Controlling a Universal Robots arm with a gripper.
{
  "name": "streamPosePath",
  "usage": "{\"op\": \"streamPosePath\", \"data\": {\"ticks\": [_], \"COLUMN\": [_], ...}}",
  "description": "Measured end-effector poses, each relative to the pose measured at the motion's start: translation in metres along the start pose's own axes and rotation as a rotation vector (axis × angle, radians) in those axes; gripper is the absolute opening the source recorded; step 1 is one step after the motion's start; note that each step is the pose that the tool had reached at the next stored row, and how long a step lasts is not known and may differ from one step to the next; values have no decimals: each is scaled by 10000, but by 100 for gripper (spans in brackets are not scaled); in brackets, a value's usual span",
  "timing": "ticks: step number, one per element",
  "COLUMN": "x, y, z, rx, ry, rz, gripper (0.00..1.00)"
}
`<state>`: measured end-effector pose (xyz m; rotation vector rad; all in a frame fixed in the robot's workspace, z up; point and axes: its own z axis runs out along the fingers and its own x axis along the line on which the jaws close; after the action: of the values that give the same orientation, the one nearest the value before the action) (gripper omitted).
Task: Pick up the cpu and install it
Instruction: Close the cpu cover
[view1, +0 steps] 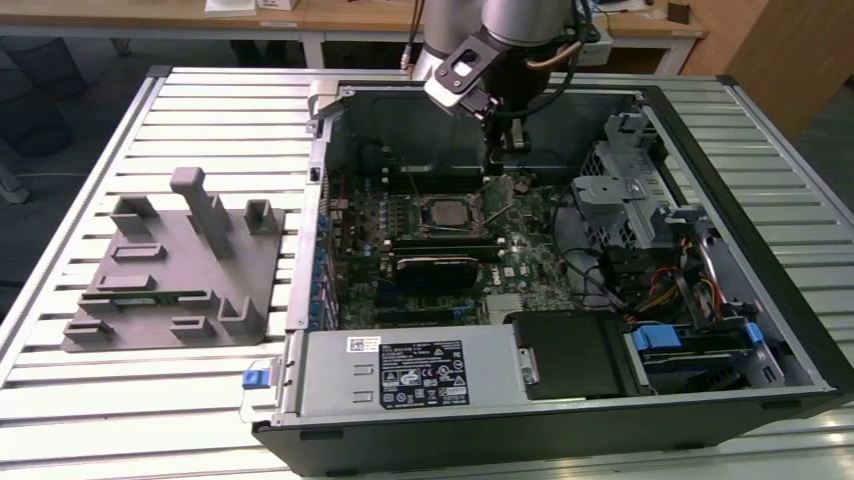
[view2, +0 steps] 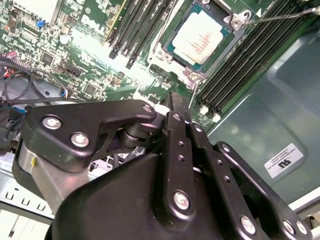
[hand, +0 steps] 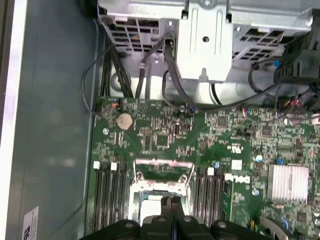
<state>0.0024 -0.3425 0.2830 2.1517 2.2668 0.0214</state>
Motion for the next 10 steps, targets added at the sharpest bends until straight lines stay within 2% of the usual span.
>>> {"op": "streamPosePath", "data": {"ticks": [10], "x": [-3], "y": [62], "z": [21], "rx": [0], "ry": [1], "rz": [0], "gripper": [11]}}
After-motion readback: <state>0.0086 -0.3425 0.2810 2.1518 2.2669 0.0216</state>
